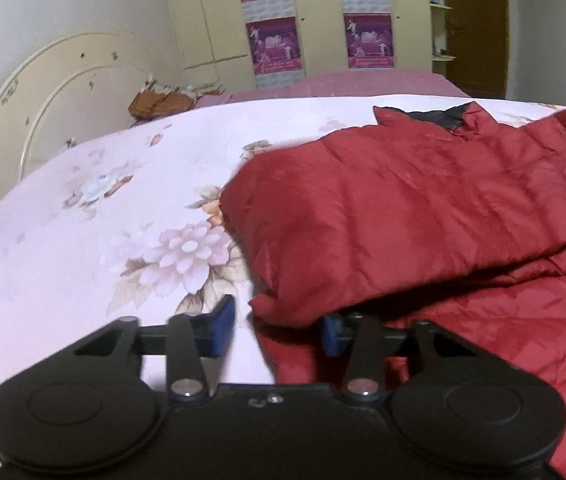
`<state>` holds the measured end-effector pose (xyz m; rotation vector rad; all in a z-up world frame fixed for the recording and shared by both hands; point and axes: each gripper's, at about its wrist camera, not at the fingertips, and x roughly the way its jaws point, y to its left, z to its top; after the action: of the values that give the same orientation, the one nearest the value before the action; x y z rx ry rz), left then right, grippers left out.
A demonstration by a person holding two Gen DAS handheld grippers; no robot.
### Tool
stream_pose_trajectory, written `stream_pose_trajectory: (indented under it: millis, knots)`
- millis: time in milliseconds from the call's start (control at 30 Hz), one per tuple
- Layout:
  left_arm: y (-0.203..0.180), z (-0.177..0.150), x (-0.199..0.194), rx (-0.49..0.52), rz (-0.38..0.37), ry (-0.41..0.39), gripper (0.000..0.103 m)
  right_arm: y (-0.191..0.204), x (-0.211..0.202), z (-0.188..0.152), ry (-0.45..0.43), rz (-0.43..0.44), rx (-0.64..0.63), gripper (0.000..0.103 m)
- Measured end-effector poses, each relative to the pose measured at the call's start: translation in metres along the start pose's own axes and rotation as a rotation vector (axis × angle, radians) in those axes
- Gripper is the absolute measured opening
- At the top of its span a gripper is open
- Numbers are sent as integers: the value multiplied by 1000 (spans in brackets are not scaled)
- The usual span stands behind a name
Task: Fold large clothes
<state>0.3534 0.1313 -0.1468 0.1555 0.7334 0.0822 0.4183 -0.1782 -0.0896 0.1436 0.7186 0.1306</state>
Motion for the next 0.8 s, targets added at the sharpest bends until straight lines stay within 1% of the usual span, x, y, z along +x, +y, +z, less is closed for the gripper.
stream_pose_trajectory:
  millis: [100,167,233,300,333,367,400,433,500,533,600,667,800]
  knots:
    - [-4,-1,1,14,-31,-1,28,-21,8,-8,60,-13,40,21]
    - [-6,-2,4,20,-42,9,27,-25,17,-17,99,-41,32,21]
    - [-5,-4,6,17,-50,20,27,-29,29,-27,157,-47,30,21]
    - [-4,-3,3,21,-59,34,27,-28,27,-30,144,-56,20,21]
    - [0,-2,-1,11,-71,37,28,-28,25,-30,136,-68,9,28]
    - [4,-1,-5,-4,-83,41,33,-28,21,-29,121,-96,-1,39]
    - [9,-1,-11,-21,-89,47,38,-30,16,-29,98,-120,-5,44]
    - [14,-1,-17,-43,-95,47,39,-33,10,-28,72,-133,2,50]
    - [24,-2,-30,-89,-107,31,51,-38,0,-23,32,-131,29,52]
    - [28,-1,-36,-112,-105,17,53,-39,-4,-20,16,-128,31,52]
    - [34,4,-45,-158,-109,-5,53,-36,-8,-14,-19,-109,6,52]
    - [36,13,-47,-196,-131,-27,53,-26,-9,-11,-41,-94,-36,52]
    - [19,40,-28,-182,-174,-52,53,-3,7,-8,-15,-46,-87,52]
